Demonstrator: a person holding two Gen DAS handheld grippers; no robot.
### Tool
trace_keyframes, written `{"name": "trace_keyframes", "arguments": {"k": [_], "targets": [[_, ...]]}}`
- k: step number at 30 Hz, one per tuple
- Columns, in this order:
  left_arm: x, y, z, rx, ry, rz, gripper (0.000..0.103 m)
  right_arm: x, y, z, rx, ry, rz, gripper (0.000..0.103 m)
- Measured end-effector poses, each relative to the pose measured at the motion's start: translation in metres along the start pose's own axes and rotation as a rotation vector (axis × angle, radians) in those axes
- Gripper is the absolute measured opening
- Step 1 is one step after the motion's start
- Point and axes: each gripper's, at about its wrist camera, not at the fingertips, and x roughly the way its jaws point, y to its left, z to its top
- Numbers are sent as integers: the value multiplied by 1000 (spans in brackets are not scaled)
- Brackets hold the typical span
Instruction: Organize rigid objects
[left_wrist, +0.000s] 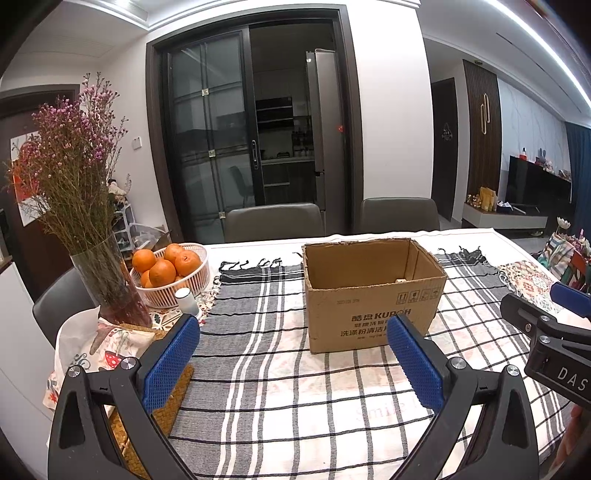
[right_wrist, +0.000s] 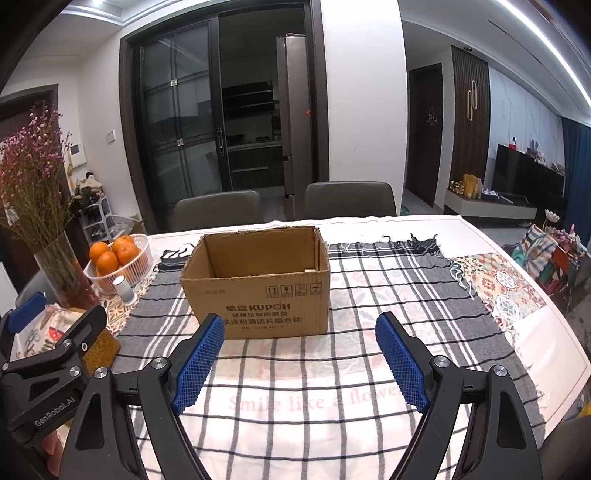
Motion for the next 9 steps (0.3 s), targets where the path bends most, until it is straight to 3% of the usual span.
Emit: {"name": "trace_keyframes", "arguments": {"k": [9], "targets": [[-2, -1, 0, 1, -2, -2, 103, 0, 0, 0, 0, 0, 1, 85]]}}
